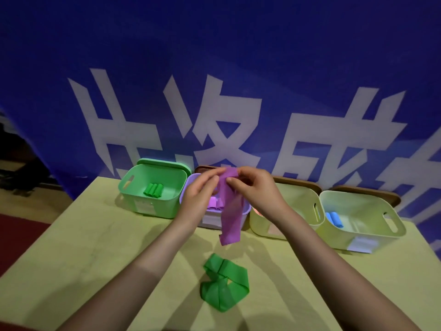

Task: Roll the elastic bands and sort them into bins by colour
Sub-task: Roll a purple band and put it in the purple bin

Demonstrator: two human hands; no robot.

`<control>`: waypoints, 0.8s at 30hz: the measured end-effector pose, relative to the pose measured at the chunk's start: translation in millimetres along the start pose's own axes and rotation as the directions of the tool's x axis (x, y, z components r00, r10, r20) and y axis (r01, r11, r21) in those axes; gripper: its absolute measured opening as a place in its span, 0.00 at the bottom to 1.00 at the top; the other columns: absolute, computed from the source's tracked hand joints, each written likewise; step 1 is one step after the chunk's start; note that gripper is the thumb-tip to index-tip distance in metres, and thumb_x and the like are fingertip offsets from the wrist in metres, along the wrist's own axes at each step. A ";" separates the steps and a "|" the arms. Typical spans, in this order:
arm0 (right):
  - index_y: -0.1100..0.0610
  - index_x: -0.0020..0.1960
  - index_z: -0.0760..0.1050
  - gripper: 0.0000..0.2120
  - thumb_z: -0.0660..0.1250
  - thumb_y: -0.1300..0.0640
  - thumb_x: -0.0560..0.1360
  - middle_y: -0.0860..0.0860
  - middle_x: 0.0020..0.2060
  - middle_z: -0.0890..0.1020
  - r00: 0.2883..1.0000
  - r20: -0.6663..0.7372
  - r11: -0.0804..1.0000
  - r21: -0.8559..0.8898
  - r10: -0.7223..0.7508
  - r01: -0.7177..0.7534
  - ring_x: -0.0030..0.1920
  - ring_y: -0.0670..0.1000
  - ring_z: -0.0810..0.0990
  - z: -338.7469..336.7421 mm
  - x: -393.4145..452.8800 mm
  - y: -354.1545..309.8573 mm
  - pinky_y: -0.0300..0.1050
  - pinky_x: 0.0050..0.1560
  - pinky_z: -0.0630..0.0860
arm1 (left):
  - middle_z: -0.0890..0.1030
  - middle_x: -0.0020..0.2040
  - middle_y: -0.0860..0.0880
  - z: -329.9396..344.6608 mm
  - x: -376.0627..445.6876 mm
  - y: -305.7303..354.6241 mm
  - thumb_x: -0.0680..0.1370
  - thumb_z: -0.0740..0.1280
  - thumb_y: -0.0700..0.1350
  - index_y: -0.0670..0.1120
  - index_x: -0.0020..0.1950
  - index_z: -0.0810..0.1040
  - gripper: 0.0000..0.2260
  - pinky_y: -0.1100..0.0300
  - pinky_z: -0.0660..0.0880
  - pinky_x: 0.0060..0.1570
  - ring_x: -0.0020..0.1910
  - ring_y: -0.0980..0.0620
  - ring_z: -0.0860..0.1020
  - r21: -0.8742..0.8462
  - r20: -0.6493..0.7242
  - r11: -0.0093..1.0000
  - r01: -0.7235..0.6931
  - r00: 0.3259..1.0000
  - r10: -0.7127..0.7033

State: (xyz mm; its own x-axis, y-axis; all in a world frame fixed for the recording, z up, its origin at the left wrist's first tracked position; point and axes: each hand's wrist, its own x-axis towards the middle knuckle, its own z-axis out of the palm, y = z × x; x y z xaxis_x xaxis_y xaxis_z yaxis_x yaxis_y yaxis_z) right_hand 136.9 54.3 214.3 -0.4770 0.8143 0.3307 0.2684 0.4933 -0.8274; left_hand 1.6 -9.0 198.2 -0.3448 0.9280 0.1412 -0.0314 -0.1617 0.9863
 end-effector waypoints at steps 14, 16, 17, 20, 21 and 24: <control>0.58 0.45 0.78 0.04 0.66 0.59 0.76 0.53 0.33 0.82 0.963 -0.186 0.980 0.005 0.197 -0.200 0.38 0.54 0.81 -43.0 -3.6 -21.6 0.54 0.44 0.78 | 0.82 0.41 0.53 27.4 7.8 13.5 0.76 0.68 0.35 0.47 0.46 0.80 0.07 0.60 0.79 0.47 0.43 0.56 0.80 -0.003 0.050 1.000 -0.024 0.998 0.024; 0.58 0.45 0.78 0.04 0.66 0.58 0.76 0.52 0.35 0.82 0.959 -0.205 0.980 0.002 0.196 -0.200 0.40 0.53 0.81 -49.7 -8.7 -21.9 0.53 0.44 0.79 | 0.81 0.41 0.52 36.4 3.9 20.7 0.75 0.68 0.34 0.46 0.46 0.79 0.06 0.64 0.78 0.45 0.41 0.58 0.80 -0.033 0.039 0.999 -0.023 0.999 0.024; 0.58 0.44 0.78 0.04 0.67 0.58 0.76 0.50 0.37 0.81 0.956 -0.234 0.982 -0.017 0.177 -0.186 0.41 0.50 0.80 -52.8 -11.3 -22.6 0.49 0.44 0.78 | 0.81 0.41 0.51 40.0 2.5 24.0 0.75 0.68 0.35 0.45 0.46 0.79 0.06 0.64 0.78 0.45 0.41 0.58 0.79 -0.039 0.041 0.999 -0.024 0.999 0.025; 0.52 0.42 0.77 0.03 0.69 0.56 0.74 0.45 0.46 0.76 0.933 -0.358 0.986 -0.143 0.031 -0.088 0.50 0.45 0.74 -63.7 -14.3 -26.3 0.39 0.47 0.74 | 0.81 0.40 0.51 47.7 0.1 35.3 0.75 0.69 0.36 0.45 0.46 0.78 0.04 0.62 0.78 0.46 0.41 0.57 0.79 -0.040 0.061 0.998 -0.040 0.997 0.043; 0.50 0.42 0.77 0.04 0.70 0.57 0.74 0.44 0.47 0.76 0.929 -0.369 0.989 -0.135 0.002 -0.056 0.53 0.45 0.74 -67.4 -14.3 -28.5 0.41 0.49 0.75 | 0.81 0.40 0.51 49.5 -0.1 39.6 0.75 0.69 0.36 0.44 0.45 0.78 0.04 0.62 0.78 0.45 0.40 0.56 0.79 -0.054 0.066 0.997 -0.050 0.996 0.054; 0.50 0.42 0.77 0.06 0.67 0.59 0.77 0.46 0.42 0.80 0.954 -0.291 0.992 0.117 0.069 -0.036 0.45 0.49 0.79 -74.1 -14.6 -40.1 0.57 0.46 0.80 | 0.79 0.40 0.50 54.6 -0.8 52.2 0.76 0.68 0.36 0.44 0.45 0.77 0.04 0.63 0.77 0.43 0.40 0.55 0.78 -0.091 0.083 0.992 -0.082 0.993 0.090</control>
State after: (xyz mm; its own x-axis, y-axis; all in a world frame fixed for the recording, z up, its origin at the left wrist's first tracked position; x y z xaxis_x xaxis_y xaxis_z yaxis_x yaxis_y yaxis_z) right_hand 195.1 45.3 276.2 -0.1926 0.9003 0.3904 0.1855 0.4240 -0.8865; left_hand 51.4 0.1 254.1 -0.2673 0.9344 0.2355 -0.0883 -0.2671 0.9596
